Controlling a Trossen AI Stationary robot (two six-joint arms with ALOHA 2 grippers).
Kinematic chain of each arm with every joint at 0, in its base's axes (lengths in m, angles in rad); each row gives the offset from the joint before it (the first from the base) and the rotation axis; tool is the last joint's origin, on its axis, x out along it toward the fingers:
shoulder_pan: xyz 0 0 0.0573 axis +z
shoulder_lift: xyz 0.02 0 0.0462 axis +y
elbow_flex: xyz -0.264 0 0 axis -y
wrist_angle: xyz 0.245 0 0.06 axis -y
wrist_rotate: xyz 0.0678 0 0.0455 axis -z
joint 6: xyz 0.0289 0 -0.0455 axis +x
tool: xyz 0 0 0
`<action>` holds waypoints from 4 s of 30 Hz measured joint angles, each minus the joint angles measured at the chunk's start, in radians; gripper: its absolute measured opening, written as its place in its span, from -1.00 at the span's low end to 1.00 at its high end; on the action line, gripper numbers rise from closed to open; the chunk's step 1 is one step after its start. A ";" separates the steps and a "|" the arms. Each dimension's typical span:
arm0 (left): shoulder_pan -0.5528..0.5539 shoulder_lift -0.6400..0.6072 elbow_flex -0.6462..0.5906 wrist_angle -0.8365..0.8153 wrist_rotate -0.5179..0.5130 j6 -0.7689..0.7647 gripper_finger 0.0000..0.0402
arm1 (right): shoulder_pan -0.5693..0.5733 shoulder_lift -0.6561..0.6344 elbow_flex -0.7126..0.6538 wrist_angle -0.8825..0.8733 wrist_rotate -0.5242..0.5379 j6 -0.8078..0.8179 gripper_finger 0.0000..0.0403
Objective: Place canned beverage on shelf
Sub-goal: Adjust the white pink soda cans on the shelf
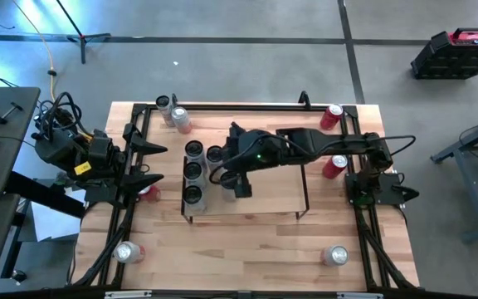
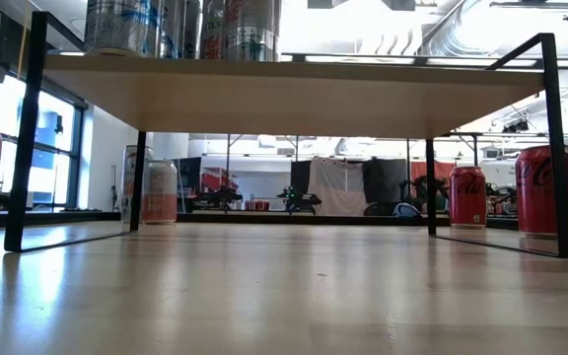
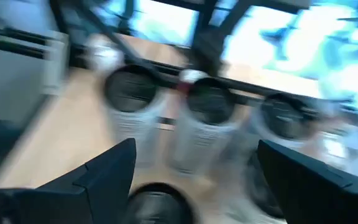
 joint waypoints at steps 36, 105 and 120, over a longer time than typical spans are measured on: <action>0.000 0.000 -0.001 -0.030 -0.003 0.000 0.45 | -0.165 0.063 -0.001 -0.039 -0.106 0.065 0.68; 0.000 0.000 0.000 -0.049 -0.003 -0.021 0.45 | -0.163 0.061 -0.001 -0.087 -0.120 0.059 0.68; 0.000 0.000 0.000 -0.051 -0.003 -0.021 0.45 | -0.160 0.061 -0.001 -0.039 -0.110 0.060 0.68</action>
